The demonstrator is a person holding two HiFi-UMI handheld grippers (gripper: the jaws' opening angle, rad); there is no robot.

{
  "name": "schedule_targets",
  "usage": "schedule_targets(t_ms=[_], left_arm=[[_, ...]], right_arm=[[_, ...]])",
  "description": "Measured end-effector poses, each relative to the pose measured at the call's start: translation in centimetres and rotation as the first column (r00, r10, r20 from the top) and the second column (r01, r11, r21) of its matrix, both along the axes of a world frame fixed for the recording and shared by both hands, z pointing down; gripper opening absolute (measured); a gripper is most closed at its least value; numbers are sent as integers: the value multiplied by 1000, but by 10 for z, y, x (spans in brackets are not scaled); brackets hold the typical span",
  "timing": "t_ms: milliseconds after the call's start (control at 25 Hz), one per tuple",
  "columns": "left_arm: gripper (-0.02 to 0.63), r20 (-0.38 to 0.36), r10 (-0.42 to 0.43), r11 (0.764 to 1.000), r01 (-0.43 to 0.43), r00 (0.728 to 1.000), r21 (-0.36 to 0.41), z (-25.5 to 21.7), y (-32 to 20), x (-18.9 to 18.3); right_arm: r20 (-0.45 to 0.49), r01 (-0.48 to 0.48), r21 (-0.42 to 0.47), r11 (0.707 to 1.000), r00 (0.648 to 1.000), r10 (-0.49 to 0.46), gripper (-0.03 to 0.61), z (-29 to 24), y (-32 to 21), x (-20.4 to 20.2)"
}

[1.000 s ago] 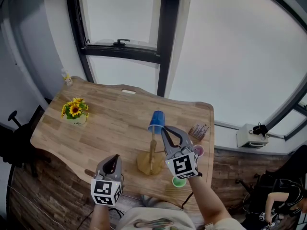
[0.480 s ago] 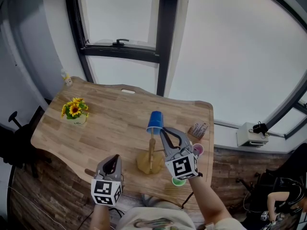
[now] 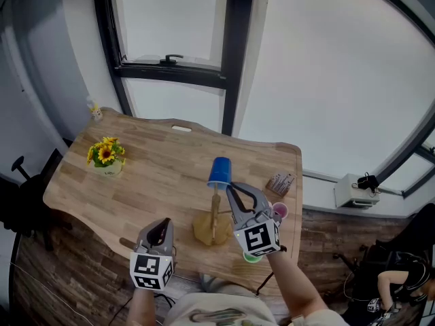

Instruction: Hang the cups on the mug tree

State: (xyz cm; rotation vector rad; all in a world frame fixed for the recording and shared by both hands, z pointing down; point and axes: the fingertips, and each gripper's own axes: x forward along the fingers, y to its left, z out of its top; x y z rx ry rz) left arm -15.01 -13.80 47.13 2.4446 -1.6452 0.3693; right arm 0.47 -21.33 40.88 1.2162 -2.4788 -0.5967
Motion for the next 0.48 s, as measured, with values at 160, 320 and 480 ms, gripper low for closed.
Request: schedule_targets(t_ms=[160,320,480], left_arm=[[5,1,-2,1000,2,1000,-1,1,1,0],[5,1,-3,1000,3,1000,-2,2,3,1],[5,0,-2,1000,2,1000,-2,2,4,1]], right_arm=[[-13,6,-7,1000,1000,-6,21,5,3,2],[-20,7,-17,1000,1000,-8,20,11,7,3],[-18,8,-27,1000,1000,-9,20,15,9,3]])
